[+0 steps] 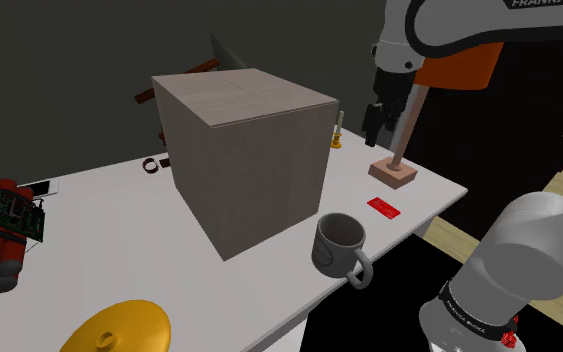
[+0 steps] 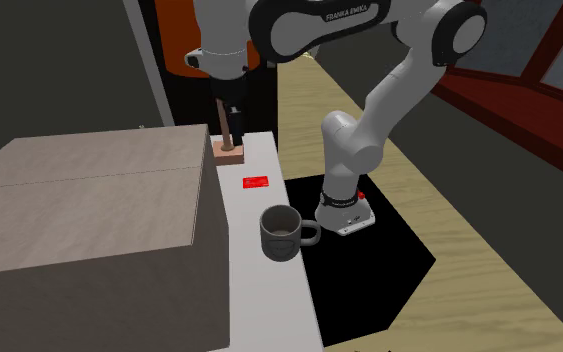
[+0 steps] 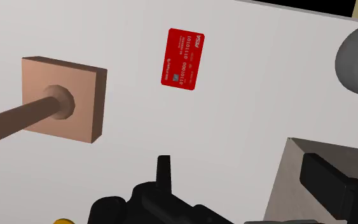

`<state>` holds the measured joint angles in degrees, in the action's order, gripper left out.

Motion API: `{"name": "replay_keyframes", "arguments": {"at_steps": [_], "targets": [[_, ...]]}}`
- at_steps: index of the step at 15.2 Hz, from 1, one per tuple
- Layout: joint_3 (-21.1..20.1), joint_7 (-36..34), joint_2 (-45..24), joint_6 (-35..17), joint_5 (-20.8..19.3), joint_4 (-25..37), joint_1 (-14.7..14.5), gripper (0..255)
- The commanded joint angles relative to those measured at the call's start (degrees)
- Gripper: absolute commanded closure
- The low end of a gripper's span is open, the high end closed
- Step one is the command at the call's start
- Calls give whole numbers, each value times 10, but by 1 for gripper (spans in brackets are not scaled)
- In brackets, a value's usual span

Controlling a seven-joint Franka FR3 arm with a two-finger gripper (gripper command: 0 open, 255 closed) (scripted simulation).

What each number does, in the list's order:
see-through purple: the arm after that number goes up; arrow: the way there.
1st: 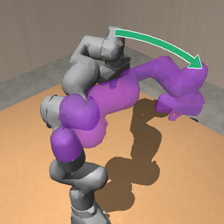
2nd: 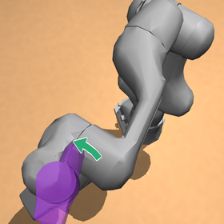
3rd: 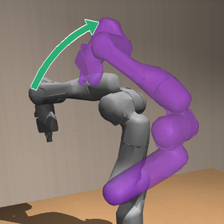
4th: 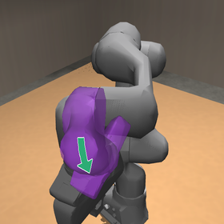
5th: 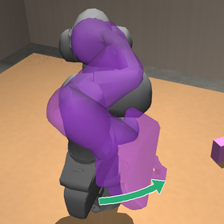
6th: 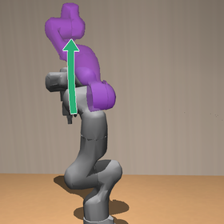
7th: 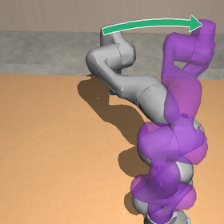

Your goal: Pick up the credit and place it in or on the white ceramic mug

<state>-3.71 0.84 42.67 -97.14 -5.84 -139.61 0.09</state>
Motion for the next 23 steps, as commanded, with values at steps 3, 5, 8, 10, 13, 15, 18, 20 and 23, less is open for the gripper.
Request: {"name": "replay_keyframes", "arguments": {"at_steps": [3,5,8,10,13,15,18,20,23], "targets": [[12,4,-34,3,3,-6,7,0],[24,8,-68,6,5,-12,14,0],[42,15,-119,9,9,-21,25,0],[53,19,-154,11,11,-28,32,0],[69,25,-206,12,14,-39,43,0],[79,30,-242,13,15,-47,50,0],[86,33,-268,6,16,-61,56,0],[87,33,-266,-9,14,-77,57,0],[88,32,-264,-31,13,-101,58,0]]}}
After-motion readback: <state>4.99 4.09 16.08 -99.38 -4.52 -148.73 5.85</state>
